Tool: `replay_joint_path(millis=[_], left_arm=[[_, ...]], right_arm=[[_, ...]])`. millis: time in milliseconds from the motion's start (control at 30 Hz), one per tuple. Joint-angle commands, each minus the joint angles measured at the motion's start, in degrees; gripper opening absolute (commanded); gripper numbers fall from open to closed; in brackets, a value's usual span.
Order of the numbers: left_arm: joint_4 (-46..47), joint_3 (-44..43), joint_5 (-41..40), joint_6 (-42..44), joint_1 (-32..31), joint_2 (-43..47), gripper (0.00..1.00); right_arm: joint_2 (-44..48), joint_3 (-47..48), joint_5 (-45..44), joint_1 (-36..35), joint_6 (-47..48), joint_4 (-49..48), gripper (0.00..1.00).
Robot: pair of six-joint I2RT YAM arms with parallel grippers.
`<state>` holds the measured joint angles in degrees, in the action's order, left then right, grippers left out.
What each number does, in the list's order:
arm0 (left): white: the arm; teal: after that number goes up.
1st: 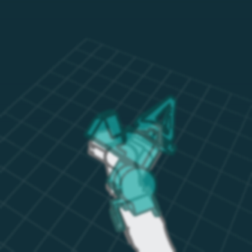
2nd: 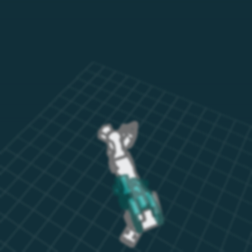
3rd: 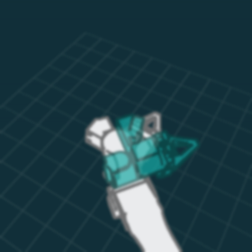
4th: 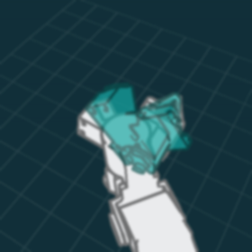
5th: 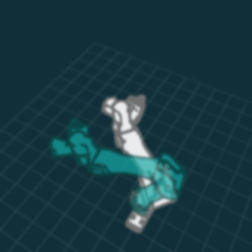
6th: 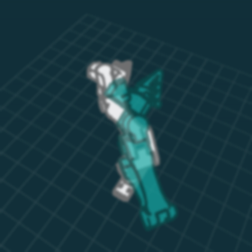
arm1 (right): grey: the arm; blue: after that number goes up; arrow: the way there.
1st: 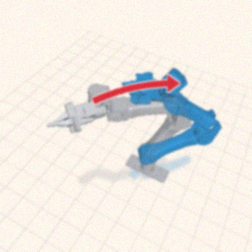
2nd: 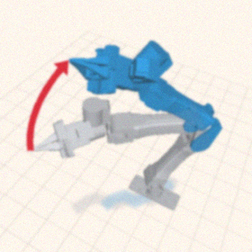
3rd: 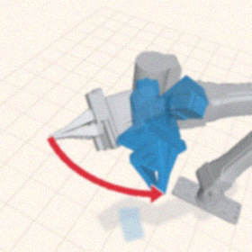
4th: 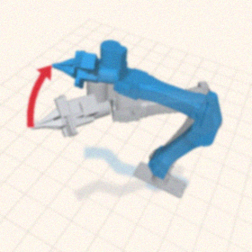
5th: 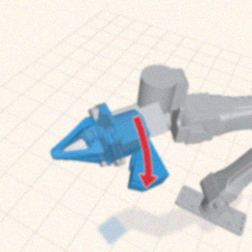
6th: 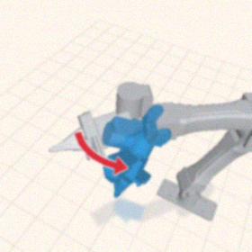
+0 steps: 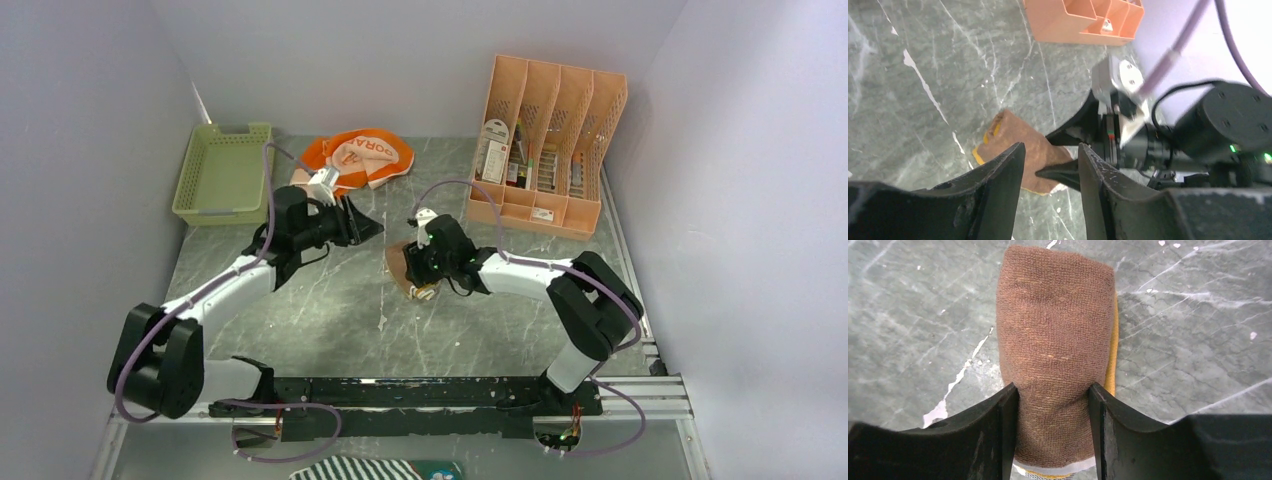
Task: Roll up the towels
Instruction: Roll the towel at the center of the board.
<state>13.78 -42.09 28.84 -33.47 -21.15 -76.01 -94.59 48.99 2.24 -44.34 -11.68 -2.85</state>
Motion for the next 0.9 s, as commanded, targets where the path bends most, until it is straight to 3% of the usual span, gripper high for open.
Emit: replay_joint_path(millis=[0, 33, 167, 200, 233, 533, 867], left_arm=[[3.5, 7.3, 1.6, -5.8, -0.1, 2.1, 0.57], [6.2, 9.7, 2.2, -7.8, -0.1, 2.0, 0.68], [19.0, 18.9, 3.9, -15.8, -0.2, -1.2, 0.82], [22.9, 20.5, 4.2, -17.7, -0.3, -2.5, 0.95], [27.0, 21.8, 4.3, -19.7, -0.3, -3.6, 0.97], [49.9, 23.3, 2.0, -32.3, -3.2, -15.7, 1.0], [62.7, 22.1, 0.7, -40.0, -8.3, -29.1, 1.0]], right_arm=[[0.9, -2.4, 10.8, 3.3, -4.7, -4.3, 0.49], [0.8, -2.7, 11.7, 3.7, -5.1, -4.9, 0.49], [-0.3, -4.1, 16.4, 5.4, -7.7, -7.9, 0.49], [-0.6, -4.6, 17.4, 5.7, -8.2, -8.6, 0.49], [-0.8, -4.9, 18.1, 5.9, -8.5, -9.4, 0.48], [-1.6, -7.8, 24.6, 6.3, -11.4, -16.6, 0.48], [-2.6, -14.1, 35.1, 8.7, -18.8, -34.0, 0.48]])
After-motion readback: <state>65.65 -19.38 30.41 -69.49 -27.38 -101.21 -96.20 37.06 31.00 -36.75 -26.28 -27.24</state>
